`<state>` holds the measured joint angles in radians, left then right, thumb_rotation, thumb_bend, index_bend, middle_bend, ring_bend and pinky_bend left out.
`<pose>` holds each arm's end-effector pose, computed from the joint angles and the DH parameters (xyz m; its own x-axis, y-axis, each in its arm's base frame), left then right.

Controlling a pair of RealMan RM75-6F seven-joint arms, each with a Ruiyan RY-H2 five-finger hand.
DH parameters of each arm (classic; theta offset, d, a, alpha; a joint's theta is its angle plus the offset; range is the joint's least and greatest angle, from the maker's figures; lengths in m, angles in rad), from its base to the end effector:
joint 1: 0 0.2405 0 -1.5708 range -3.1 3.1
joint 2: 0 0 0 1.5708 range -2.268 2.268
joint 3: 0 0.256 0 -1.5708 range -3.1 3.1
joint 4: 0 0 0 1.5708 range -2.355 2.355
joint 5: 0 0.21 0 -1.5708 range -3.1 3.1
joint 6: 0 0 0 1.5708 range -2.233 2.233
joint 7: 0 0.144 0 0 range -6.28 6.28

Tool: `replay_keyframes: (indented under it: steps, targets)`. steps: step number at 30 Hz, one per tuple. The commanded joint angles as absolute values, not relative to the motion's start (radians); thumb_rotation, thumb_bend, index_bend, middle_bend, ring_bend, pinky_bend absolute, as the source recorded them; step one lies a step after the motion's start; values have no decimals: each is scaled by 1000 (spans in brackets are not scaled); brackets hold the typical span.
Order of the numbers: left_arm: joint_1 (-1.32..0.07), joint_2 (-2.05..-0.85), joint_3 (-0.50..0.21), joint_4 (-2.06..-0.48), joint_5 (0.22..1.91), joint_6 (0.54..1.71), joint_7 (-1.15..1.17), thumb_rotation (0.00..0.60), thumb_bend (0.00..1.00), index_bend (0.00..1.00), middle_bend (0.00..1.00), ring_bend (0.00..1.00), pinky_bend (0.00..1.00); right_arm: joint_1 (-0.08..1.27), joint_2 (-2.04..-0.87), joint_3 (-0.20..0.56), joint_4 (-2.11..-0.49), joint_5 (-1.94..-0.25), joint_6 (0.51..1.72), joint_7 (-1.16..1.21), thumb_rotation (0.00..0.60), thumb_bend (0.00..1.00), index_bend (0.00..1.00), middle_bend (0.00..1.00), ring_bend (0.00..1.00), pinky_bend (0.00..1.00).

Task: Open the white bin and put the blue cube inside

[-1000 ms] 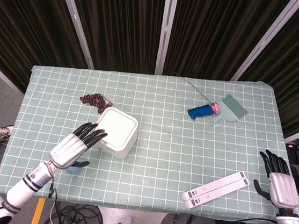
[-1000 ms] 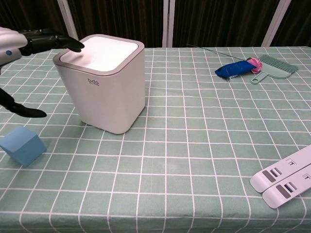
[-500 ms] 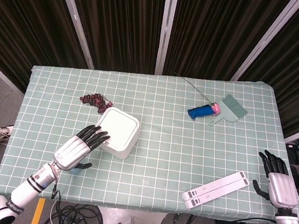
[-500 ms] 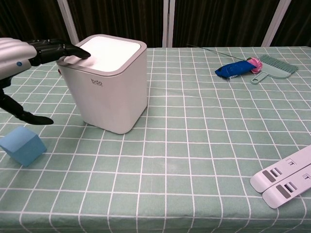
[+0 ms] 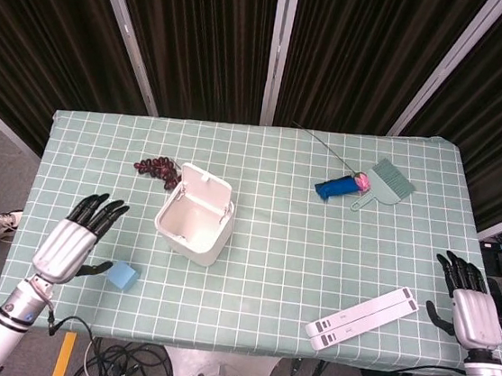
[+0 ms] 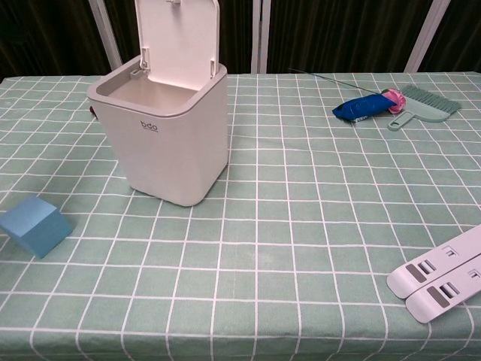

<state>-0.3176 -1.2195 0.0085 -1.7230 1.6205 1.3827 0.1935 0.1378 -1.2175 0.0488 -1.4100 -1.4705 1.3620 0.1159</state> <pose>-0.2232 0.2200 0.0938 0.4248 0.0520 0.9038 0.8493 -0.3686 -0.3780 -0.3437 -0.2005 0.1338 0.3791 -0.0940 0.9206 -0.9247 -0.0016 0.3806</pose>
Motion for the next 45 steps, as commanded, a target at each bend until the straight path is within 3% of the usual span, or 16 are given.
replay_keyframes:
  steps: [1, 6, 15, 35, 45]
  targets:
    - [-287, -1207, 70, -1708, 1590, 1329, 133, 600, 63, 88, 88, 0, 102, 137, -1214, 52, -1415, -1470, 1367, 114, 600, 276, 0, 0, 0, 0]
    - [-295, -1241, 105, -1685, 1585, 1251, 118, 600, 63, 100, 88, 0, 106, 137, -1203, 55, -1435, -1476, 1378, 107, 600, 275, 0, 0, 0, 0]
    - [-318, -1324, 88, -1593, 1567, 1192, 117, 600, 63, 116, 130, 47, 197, 141, -1195, 54, -1454, -1477, 1370, 94, 600, 276, 0, 0, 0, 0]
    - [-315, -1447, 77, -1441, 1593, 1221, 76, 600, 187, 401, 376, 334, 549, 141, -1190, 51, -1456, -1472, 1362, 96, 600, 276, 0, 0, 0, 0]
    - [-313, -1458, 63, -1437, 1608, 1259, 77, 600, 229, 540, 493, 436, 636, 141, -1191, 50, -1450, -1469, 1360, 98, 600, 277, 0, 0, 0, 0]
